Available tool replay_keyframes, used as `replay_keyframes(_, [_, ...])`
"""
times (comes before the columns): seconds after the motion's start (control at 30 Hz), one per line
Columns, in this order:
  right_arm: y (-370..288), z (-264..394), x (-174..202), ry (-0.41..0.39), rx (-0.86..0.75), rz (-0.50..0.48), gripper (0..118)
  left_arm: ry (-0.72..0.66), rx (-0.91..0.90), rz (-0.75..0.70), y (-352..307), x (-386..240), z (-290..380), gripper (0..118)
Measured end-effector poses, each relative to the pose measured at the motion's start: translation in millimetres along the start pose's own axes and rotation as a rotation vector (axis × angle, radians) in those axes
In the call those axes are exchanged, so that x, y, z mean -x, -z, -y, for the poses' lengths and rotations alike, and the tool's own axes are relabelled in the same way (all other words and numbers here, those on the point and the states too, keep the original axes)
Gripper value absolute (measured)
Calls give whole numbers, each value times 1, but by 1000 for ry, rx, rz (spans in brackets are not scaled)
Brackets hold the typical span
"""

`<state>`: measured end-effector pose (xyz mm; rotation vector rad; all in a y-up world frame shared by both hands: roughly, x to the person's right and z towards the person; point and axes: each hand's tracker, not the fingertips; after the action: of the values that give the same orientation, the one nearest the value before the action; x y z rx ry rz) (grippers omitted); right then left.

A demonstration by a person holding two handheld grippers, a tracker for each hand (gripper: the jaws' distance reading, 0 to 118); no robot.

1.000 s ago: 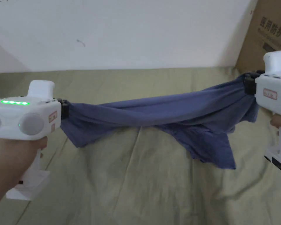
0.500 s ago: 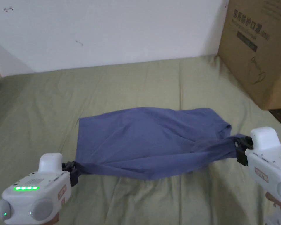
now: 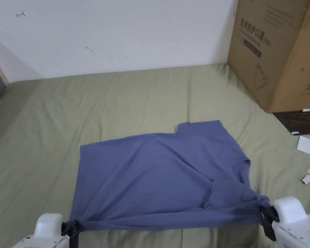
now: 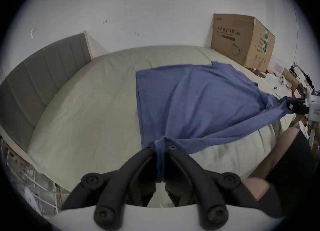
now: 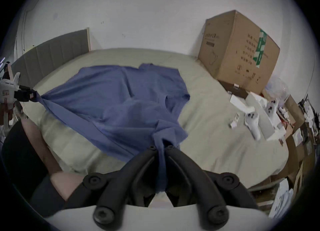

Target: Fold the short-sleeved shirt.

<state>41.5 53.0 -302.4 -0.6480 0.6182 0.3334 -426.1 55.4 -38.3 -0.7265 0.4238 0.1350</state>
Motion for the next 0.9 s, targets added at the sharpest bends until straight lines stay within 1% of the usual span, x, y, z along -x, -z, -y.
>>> replay_keyframes(0.07, [6,8,0,-5,26,18,0,2,51,4,8,4,7,6])
replay_keyframes(0.13, [16,14,-1,5,82,6,0,18,80,4,17,5,11,6])
replay_keyframes(0.27, [29,21,2,-20,129,13,0,30,124,5,31,4,14,7])
replay_keyframes(0.33, [33,26,5,-41,141,20,0,55,135,-1,37,2,18,13])
replay_keyframes(0.37, [35,28,5,-47,145,20,0,77,138,-24,39,1,21,22])
replay_keyframes(0.4, [36,29,5,-45,148,21,1,88,134,-50,39,0,24,42])
replay_keyframes(0.43, [37,30,4,-37,151,19,4,73,127,-63,38,2,25,67])
replay_keyframes(0.47, [35,31,4,-13,144,22,15,35,124,-78,36,5,26,97])
replay_keyframes(0.5, [31,30,2,27,121,46,60,-25,143,-75,32,11,25,118])
replay_keyframes(0.53, [26,29,-2,70,104,58,103,-85,144,-36,26,17,25,118])
replay_keyframes(0.57, [19,27,-7,141,79,37,117,-132,90,-5,12,19,22,117])
replay_keyframes(0.6, [2,21,-14,186,-16,29,116,-140,42,-26,-3,18,19,116])
replay_keyframes(0.63, [-5,16,-11,254,-69,19,116,-131,8,-47,-17,16,16,116])
replay_keyframes(0.67, [-15,9,-7,267,-75,33,116,-122,-48,-63,-35,14,13,116])
replay_keyframes(0.77, [-63,-5,2,259,-189,55,115,-131,-206,-114,-88,2,7,116])
replay_keyframes(0.8, [-76,-12,8,263,-219,41,114,-147,-267,-122,-109,-2,7,114])
replay_keyframes(0.83, [-86,-16,13,266,-239,25,112,-168,-314,-131,-125,-6,8,109])
replay_keyframes(0.87, [-104,-17,14,267,-266,10,105,-201,-357,-140,-142,-10,10,94])
replay_keyframes(0.9, [-113,-19,20,262,-296,-18,76,-231,-394,-141,-157,-14,12,46])
